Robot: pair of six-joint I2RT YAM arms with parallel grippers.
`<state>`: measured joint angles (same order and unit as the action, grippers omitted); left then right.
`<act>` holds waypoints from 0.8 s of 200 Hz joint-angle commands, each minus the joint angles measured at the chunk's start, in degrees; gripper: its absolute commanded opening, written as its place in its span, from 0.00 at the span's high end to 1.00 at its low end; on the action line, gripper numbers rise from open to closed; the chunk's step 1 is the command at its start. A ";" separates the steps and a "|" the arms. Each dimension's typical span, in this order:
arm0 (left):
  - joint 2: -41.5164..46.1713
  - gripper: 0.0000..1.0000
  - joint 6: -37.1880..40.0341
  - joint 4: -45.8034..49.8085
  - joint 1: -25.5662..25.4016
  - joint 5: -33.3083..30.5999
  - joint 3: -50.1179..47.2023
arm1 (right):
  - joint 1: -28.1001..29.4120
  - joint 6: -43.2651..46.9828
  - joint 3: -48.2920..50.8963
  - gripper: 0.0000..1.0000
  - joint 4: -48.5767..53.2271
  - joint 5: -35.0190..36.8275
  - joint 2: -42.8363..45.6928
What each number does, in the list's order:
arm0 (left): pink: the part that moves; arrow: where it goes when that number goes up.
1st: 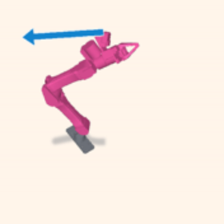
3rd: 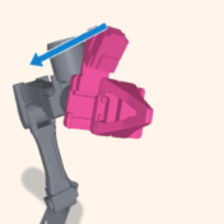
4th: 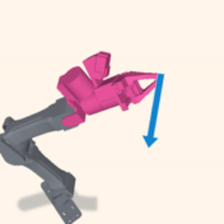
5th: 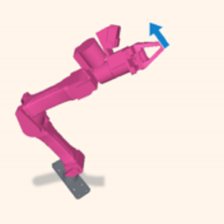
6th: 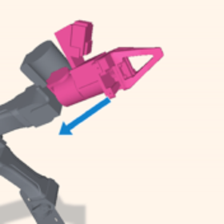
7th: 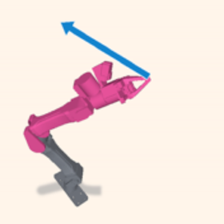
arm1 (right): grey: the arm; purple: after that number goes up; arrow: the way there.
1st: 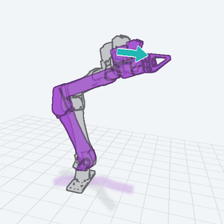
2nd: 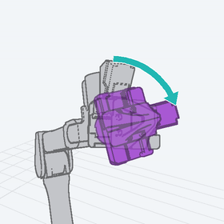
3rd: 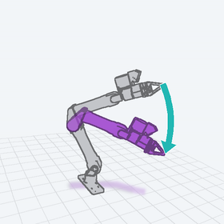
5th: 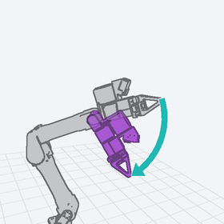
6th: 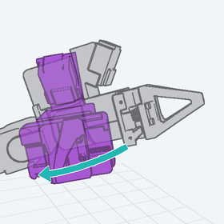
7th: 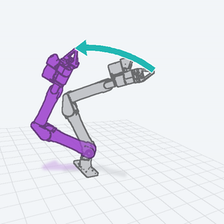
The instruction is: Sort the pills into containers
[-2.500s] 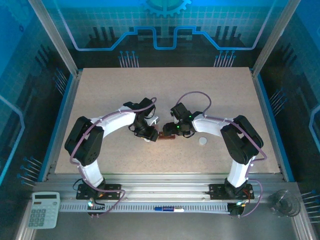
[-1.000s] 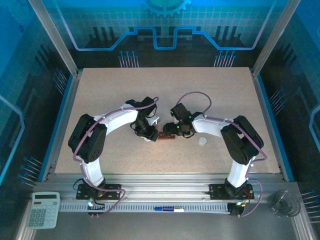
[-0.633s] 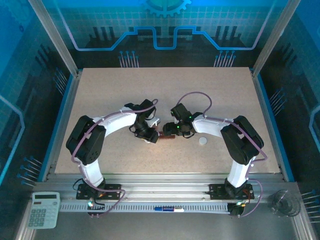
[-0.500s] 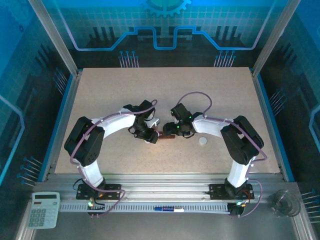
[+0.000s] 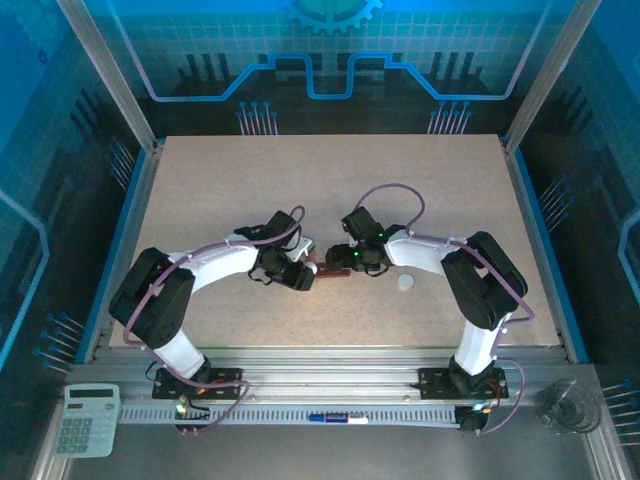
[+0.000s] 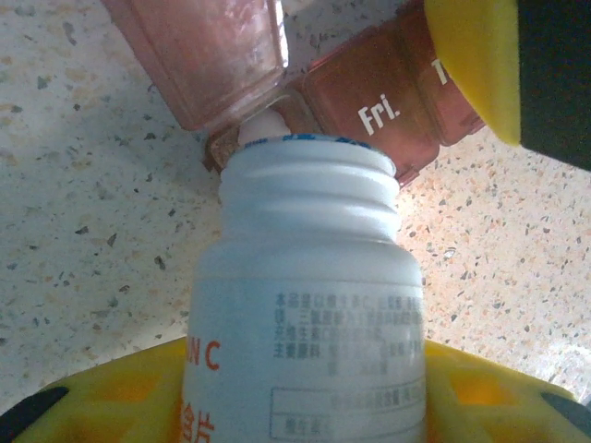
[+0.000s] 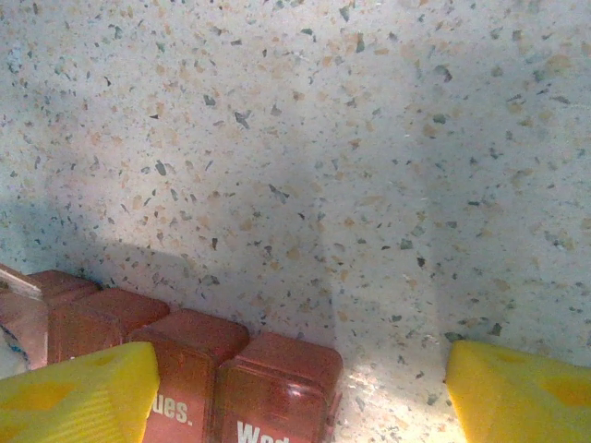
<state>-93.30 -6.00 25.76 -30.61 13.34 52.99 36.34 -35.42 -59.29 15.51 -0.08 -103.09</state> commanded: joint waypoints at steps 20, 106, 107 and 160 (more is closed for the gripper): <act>4.55 1.00 -2.88 -11.71 -0.30 0.02 -5.84 | 1.41 -1.76 2.64 0.17 1.28 -1.67 -3.33; 11.13 1.00 -5.83 -34.01 -0.58 -0.08 -16.41 | 1.19 -1.58 0.61 0.15 2.26 -2.47 -3.13; 11.36 1.00 -5.80 -34.01 -0.58 -0.12 -16.46 | 1.19 -1.54 0.59 0.15 2.30 -2.47 -3.15; 15.65 1.00 -5.27 -41.37 -0.59 0.02 -17.09 | -0.56 -1.06 -1.55 0.13 3.69 -3.75 -0.81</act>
<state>-80.18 -10.66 -9.23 -30.92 13.28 36.25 36.27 -36.01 -60.05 16.36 -0.47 -103.09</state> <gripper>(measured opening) 0.462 0.862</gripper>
